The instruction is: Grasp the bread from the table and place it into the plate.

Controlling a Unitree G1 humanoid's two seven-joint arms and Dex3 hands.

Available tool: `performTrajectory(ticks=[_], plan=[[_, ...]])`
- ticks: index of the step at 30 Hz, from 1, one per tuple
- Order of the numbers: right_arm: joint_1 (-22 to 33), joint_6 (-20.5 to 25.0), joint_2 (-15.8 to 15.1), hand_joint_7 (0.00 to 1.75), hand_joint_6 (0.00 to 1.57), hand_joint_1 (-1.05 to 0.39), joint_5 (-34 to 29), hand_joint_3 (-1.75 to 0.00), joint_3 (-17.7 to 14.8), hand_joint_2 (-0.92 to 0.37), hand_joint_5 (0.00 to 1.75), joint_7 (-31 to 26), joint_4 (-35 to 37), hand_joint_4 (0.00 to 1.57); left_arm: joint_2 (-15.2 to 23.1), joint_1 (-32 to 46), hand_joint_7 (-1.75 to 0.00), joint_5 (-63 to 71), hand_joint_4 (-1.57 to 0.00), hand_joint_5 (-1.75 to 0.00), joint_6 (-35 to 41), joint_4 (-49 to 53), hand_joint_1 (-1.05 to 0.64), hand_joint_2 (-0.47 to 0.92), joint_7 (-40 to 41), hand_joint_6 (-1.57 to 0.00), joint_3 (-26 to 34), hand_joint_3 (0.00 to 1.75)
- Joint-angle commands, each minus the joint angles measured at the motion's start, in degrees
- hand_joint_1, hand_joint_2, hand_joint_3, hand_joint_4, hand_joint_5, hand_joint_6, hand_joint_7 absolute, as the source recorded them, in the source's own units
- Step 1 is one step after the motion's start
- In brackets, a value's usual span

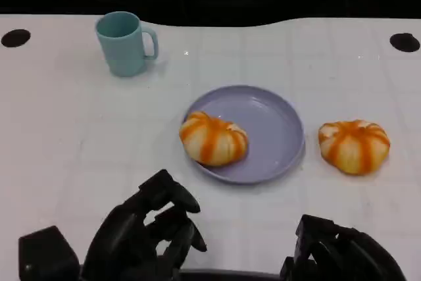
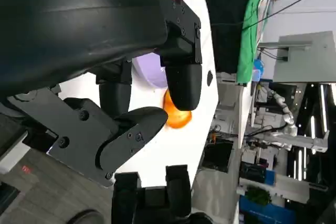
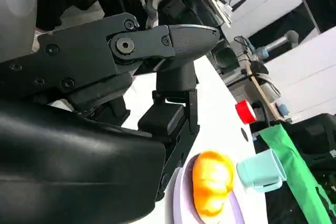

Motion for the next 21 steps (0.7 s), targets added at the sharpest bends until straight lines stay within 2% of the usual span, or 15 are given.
performTrajectory(ticks=[1, 8, 17, 21], plan=[[0.5, -0.1, -1.0, 1.38, 0.78, -0.71, 0.2, -0.24, -0.5, -0.92, 1.59, -0.1, -1.1, 0.87, -0.2, 1.1, -1.75, 0.7, -0.56, -1.75, -2.8, 0.6, -0.28, 0.34, -0.6, -0.32, -0.3, 1.33], [0.5, 0.0, -1.2, 1.38, 0.77, -0.71, 0.7, -0.25, -0.9, -0.92, 1.59, 0.1, -1.1, 0.88, -0.2, 1.6, -1.75, 0.9, -0.6, -1.75, -5.2, 2.6, -0.3, 0.34, -1.2, -0.36, -0.4, 1.34], [0.3, -0.3, -1.8, 1.38, 0.76, -0.7, 0.8, -0.26, -1.4, -0.92, 1.59, 0.4, -0.9, 0.87, 0.0, 1.4, -1.75, 0.7, -0.56, -1.75, -4.5, 3.7, -0.25, 0.32, -1.6, -0.34, -0.3, 1.35], [0.2, -0.4, -2.1, 1.38, 0.76, -0.71, 0.9, -0.26, -1.7, -0.92, 1.6, 0.6, -0.9, 0.87, 0.0, 1.1, -1.72, 1.5, -0.57, -1.75, -4.3, 3.8, -0.31, 0.34, -1.2, -0.39, -0.5, 1.3]])
